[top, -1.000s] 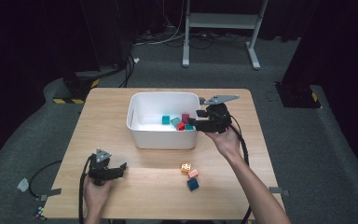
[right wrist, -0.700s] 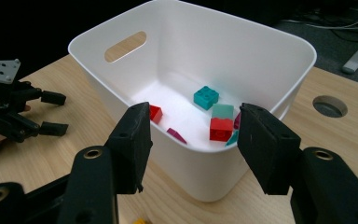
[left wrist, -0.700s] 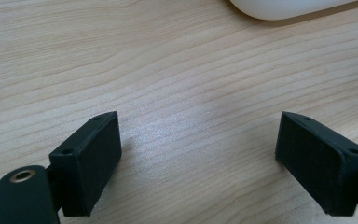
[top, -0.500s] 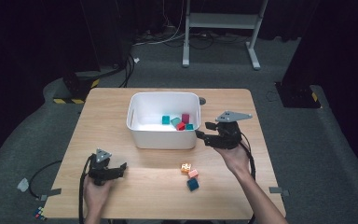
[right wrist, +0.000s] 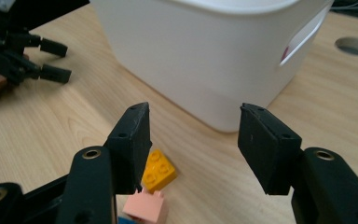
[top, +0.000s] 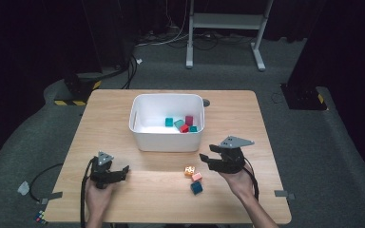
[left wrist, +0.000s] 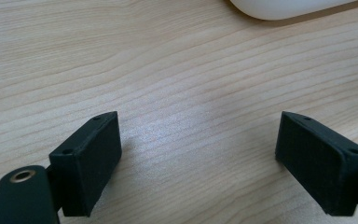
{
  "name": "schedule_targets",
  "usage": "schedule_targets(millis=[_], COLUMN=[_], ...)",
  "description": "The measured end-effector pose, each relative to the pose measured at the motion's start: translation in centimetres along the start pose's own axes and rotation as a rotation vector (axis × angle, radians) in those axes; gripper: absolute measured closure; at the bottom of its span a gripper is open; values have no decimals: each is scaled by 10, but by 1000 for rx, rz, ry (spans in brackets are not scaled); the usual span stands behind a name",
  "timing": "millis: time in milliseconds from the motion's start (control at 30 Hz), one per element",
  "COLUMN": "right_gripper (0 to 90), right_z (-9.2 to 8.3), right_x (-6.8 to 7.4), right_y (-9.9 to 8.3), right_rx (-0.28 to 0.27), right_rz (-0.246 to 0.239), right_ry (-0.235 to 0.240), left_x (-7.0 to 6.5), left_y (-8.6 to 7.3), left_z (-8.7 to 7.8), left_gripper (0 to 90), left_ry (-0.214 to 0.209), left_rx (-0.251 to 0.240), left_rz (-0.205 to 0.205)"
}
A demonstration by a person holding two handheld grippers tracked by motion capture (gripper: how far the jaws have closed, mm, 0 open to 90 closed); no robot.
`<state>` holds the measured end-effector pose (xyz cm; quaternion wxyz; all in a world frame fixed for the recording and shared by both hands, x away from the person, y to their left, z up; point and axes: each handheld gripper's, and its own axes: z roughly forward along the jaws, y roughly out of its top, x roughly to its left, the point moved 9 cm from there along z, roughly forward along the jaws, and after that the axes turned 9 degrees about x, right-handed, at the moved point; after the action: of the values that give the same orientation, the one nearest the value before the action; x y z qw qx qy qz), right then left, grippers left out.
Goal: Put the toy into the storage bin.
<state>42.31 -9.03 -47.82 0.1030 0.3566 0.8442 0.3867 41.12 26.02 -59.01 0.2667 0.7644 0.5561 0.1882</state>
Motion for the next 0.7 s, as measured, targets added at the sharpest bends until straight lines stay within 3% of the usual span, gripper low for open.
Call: schedule_targets(millis=[100,400,700], right_gripper=[432,430,429], right_z=[8,28,43], right_x=[5,20,29], right_y=[-13,-45,-59], right_rx=[10,67,110], right_rz=[16,4,3], right_ry=[25,39,50], left_x=[0,0,0], left_y=[0,0,0], left_z=[0,0,0], left_gripper=[144,144,144], left_ry=[0,0,0], left_rx=[0,0,0], left_rz=[0,-1,0])
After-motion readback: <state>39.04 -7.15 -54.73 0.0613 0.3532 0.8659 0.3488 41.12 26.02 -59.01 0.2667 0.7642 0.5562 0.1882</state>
